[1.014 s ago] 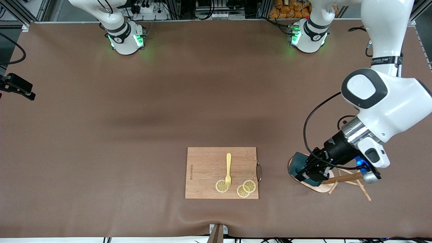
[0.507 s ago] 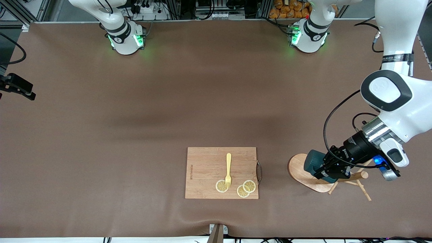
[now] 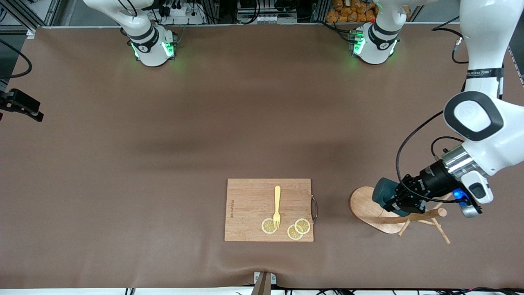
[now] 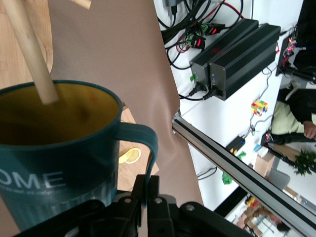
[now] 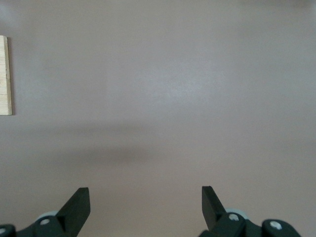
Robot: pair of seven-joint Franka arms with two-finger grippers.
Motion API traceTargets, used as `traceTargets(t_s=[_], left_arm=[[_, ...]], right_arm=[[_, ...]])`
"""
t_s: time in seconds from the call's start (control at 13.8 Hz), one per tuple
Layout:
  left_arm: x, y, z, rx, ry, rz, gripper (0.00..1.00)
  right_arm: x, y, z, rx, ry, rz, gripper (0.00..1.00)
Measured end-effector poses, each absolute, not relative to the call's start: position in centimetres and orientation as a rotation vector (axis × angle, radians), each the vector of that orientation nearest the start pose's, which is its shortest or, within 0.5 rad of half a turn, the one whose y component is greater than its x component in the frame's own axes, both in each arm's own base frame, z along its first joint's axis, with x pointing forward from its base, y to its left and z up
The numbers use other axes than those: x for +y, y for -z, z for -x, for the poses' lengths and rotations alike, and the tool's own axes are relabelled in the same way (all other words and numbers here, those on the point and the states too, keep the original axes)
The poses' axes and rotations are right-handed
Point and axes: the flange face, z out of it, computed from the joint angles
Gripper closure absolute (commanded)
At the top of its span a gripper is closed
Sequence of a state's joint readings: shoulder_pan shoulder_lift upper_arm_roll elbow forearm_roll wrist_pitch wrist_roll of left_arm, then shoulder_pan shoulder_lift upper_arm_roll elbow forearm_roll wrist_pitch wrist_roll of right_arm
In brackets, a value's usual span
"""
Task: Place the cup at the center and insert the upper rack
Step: 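Hang the teal mug handle onto a stand peg with the left gripper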
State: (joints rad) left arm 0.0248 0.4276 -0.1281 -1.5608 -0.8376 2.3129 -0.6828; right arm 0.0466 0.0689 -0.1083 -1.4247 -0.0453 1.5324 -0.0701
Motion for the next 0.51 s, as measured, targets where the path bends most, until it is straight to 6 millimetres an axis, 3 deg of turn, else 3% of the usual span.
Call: traceTargets(t_s=[0.51], left_arm=[[-5.8, -43.1, -70.4, 1.099, 0.013, -2.015, 1.00]], right_arm=[[-3.8, -65.1, -57.1, -0.010, 0.048, 3.196, 0.00]])
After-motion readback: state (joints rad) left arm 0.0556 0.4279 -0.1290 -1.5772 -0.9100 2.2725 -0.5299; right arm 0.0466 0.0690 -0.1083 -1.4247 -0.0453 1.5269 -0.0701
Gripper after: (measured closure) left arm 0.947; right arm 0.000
